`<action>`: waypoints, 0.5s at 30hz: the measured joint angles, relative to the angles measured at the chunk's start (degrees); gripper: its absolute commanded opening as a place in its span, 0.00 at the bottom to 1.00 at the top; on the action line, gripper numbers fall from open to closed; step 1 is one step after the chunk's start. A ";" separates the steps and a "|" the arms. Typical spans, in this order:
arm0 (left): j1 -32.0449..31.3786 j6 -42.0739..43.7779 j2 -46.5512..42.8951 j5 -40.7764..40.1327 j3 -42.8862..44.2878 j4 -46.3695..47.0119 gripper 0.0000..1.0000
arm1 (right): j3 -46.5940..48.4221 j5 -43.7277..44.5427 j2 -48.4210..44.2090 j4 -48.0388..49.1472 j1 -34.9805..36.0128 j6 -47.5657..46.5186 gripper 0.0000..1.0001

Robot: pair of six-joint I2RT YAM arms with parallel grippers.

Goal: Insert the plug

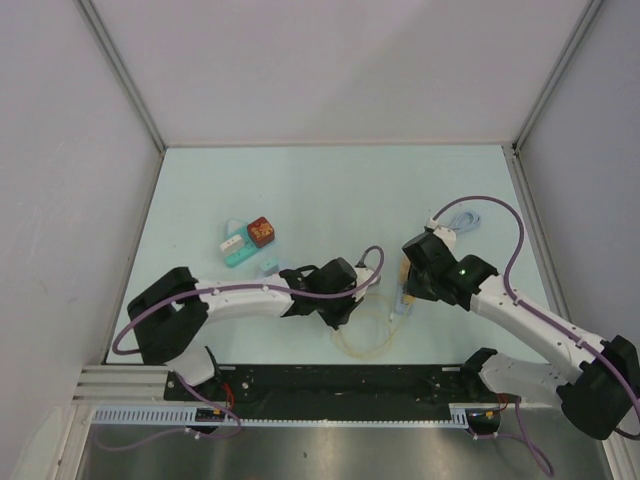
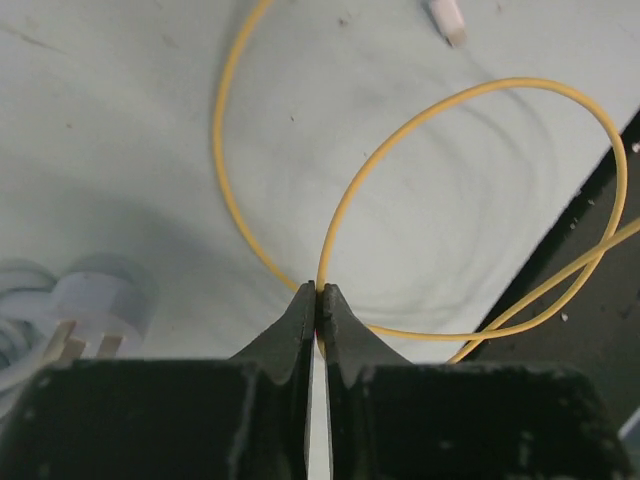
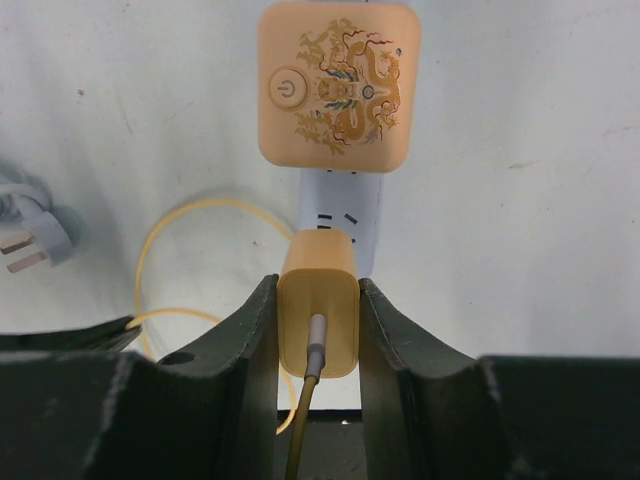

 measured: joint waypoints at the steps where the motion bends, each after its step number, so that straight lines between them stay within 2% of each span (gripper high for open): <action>1: 0.00 0.04 -1.33 0.46 -0.52 -1.20 0.13 | 0.00 -0.02 0.39 0.00 0.00 -0.02 0.00; 8: 0.00 -0.07 -3.21 3.48 -0.70 -3.96 0.27 | -0.02 0.00 4.00 0.59 0.50 -0.42 0.00; 14: -0.02 -1.31 -2.84 2.93 -0.63 -3.87 0.44 | -0.76 0.00 6.86 2.29 2.05 -0.26 0.00; 15: 0.00 -1.51 -2.86 2.78 -0.63 -3.72 0.49 | -1.11 0.00 7.19 2.56 2.29 -0.15 0.00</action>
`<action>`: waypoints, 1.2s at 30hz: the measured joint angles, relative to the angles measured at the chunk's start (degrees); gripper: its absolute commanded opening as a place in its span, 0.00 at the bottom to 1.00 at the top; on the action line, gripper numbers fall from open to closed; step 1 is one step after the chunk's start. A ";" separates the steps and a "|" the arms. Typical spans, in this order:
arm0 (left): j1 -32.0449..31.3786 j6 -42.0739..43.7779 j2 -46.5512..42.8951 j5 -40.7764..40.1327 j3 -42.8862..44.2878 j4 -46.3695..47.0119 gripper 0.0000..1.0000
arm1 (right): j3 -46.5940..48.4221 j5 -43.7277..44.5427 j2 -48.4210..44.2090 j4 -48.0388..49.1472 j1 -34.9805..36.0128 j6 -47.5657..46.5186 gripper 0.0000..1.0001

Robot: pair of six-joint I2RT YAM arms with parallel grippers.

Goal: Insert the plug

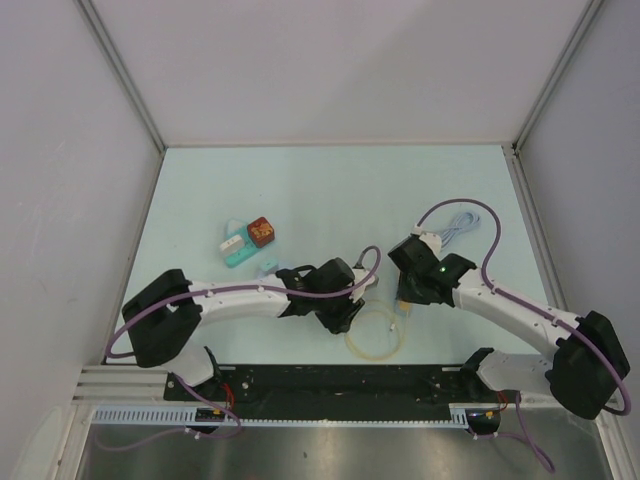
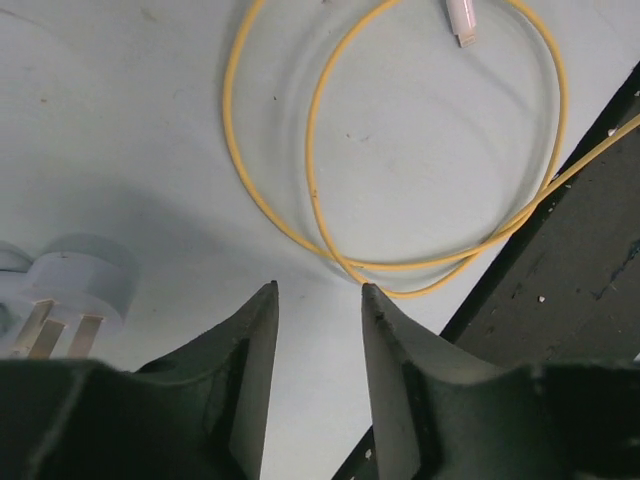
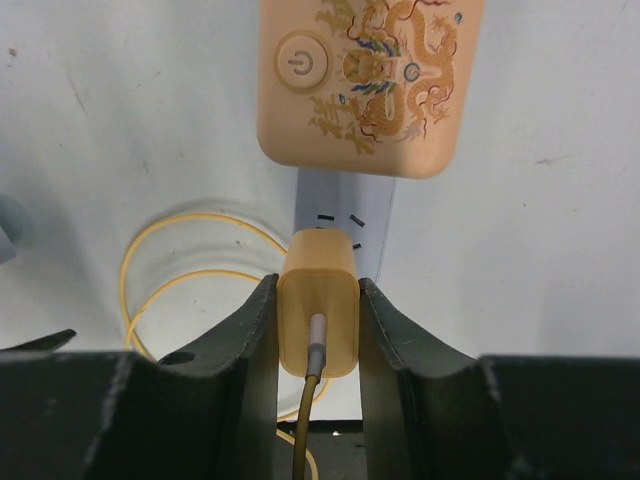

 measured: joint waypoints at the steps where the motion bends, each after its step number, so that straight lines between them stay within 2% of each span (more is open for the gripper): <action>1: 0.00 -0.07 -0.09 -0.33 0.00 0.11 0.53 | -0.28 0.00 0.20 0.20 0.15 0.07 0.00; 4: 0.00 -0.50 -1.66 -2.05 0.00 0.28 0.60 | -0.76 0.33 0.33 0.74 0.52 0.66 0.00; 6: 0.02 -0.90 -3.69 -3.56 0.00 0.37 0.69 | -0.81 0.61 0.35 0.76 0.63 0.96 0.00; 15: 3.76 -1.16 -18.51 -12.09 -0.50 3.15 0.99 | -1.20 1.75 0.17 1.03 0.70 1.75 0.00; 25: 12.90 3.10 -35.82 -24.04 -6.84 7.58 1.00 | -1.31 1.70 0.15 1.20 0.24 2.19 0.00; 36: 15.87 8.44 -40.83 -34.38 -12.41 13.33 1.00 | -1.55 2.01 -3.10 2.14 -1.40 2.58 0.00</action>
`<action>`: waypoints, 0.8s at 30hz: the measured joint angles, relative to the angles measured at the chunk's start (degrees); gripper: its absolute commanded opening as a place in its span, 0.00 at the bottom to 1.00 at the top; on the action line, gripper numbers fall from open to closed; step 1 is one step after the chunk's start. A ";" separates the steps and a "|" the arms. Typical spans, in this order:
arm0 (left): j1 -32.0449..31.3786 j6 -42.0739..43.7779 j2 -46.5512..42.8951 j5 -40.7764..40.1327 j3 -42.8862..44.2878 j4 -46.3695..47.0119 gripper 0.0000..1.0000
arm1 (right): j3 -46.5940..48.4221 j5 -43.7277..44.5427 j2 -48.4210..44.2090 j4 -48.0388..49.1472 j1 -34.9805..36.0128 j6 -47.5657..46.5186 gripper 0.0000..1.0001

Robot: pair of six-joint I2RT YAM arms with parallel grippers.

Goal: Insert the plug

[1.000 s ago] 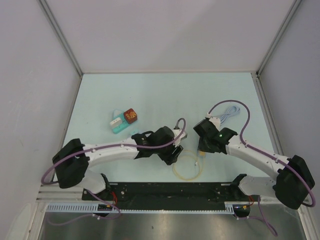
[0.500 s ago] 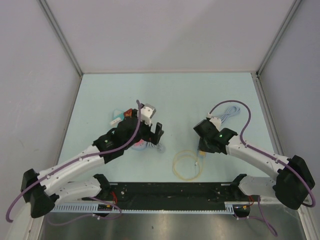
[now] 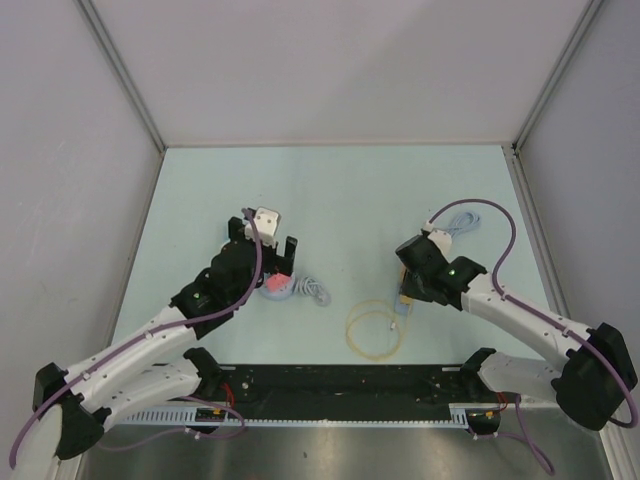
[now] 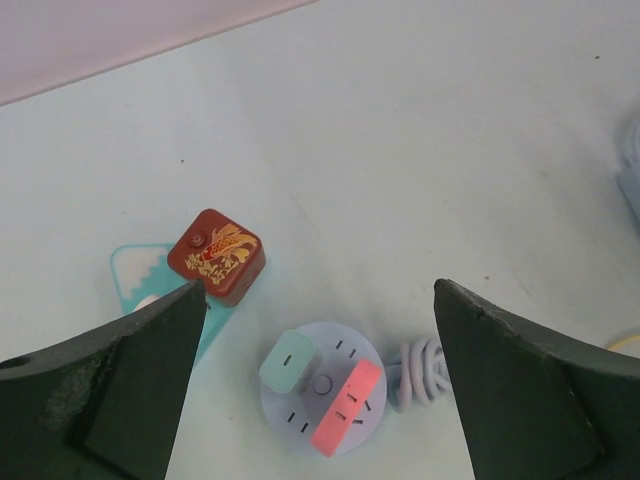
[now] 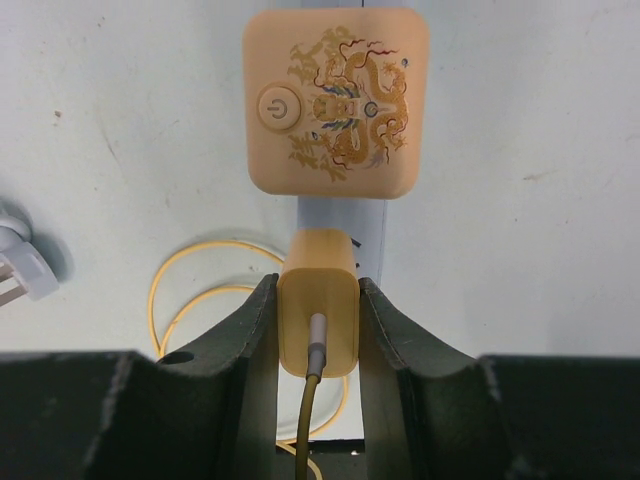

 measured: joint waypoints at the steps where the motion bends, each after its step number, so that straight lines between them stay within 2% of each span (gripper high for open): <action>1: 0.22 0.24 -0.17 -0.52 -0.72 0.61 1.00 | 0.00 0.00 -0.37 0.00 -0.26 0.00 0.00; 24: 1.86 0.74 -0.63 -2.03 -1.84 2.86 1.00 | 0.00 -0.44 4.15 2.67 0.24 1.18 0.00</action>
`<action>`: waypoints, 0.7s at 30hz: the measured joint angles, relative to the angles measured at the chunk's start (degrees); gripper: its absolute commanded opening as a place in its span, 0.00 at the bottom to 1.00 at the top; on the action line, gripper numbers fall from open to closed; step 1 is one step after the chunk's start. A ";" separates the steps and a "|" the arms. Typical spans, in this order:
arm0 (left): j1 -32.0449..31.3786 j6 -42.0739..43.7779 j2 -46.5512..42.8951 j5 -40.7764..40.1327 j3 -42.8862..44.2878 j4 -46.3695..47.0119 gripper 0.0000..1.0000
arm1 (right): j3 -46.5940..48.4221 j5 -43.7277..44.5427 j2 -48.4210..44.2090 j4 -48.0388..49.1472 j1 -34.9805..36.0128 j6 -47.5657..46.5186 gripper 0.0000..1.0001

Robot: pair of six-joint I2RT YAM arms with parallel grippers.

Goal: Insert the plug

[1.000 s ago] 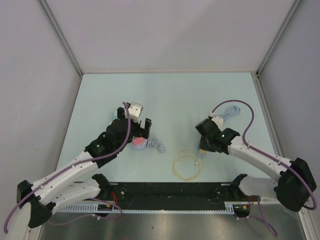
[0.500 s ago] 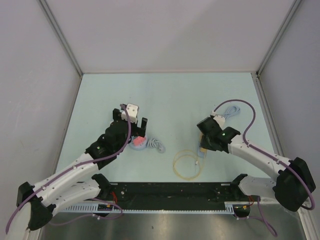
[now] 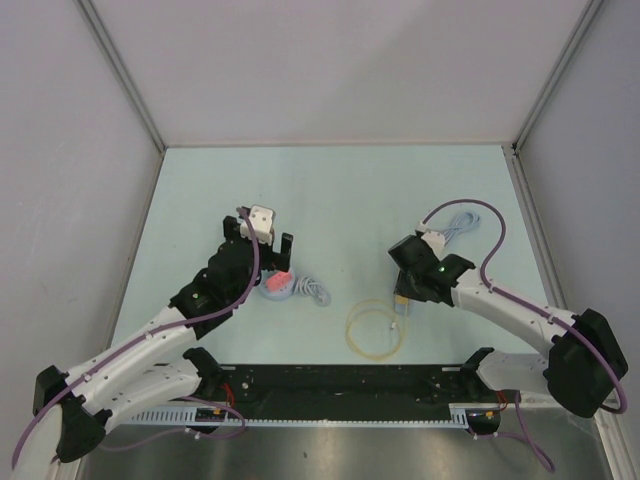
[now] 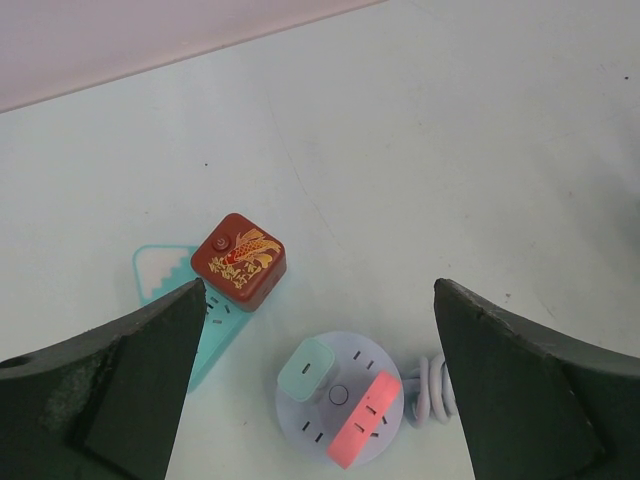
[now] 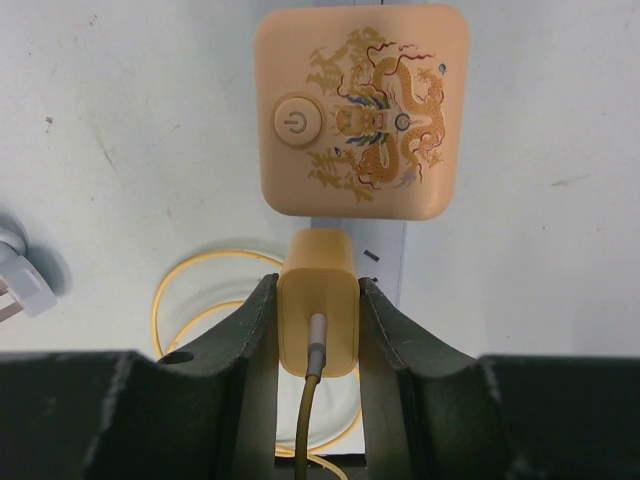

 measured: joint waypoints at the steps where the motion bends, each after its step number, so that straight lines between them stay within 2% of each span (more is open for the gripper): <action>1: 0.04 0.02 0.00 0.00 0.00 0.00 1.00 | 0.02 0.07 -0.07 -0.09 0.15 0.24 0.00; 12: 0.24 0.00 -0.37 0.04 0.00 0.00 1.00 | -0.13 0.63 -2.19 -3.85 0.39 1.38 0.00; 21: 0.26 0.00 -1.01 0.04 0.00 0.00 1.00 | -0.15 1.20 -1.22 -2.95 0.42 1.27 0.00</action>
